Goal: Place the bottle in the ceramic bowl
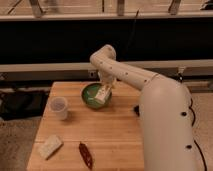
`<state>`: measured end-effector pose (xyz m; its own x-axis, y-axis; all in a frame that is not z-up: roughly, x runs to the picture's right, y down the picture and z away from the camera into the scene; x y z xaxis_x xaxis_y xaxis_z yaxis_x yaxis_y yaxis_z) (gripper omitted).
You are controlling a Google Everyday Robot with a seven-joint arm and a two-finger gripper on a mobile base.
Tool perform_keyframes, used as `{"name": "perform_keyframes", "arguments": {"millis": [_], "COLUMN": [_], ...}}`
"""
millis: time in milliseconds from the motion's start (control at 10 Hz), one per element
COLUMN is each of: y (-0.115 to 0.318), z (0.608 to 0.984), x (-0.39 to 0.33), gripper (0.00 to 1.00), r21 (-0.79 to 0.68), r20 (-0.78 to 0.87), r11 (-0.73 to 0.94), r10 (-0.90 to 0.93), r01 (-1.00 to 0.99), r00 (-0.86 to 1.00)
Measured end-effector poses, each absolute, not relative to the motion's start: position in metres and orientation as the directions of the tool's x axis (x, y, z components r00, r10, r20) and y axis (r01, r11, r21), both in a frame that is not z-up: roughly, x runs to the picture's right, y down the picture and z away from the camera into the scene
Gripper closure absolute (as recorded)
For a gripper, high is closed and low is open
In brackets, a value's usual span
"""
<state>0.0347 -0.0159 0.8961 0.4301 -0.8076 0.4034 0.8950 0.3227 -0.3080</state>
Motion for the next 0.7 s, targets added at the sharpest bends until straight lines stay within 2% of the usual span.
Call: {"name": "perform_keyframes", "arguments": {"millis": [200, 700], "y": [-0.018, -0.023], "z": [0.897, 0.920], "x": [0.033, 0.006], "gripper": [1.00, 1.00], "r21": [-0.295, -0.248], "r20": [0.415, 0.505], "r11": [0.321, 0.294], "r10": [-0.805, -0.774], "r01": [0.900, 0.923], "r00": [0.424, 0.382]}}
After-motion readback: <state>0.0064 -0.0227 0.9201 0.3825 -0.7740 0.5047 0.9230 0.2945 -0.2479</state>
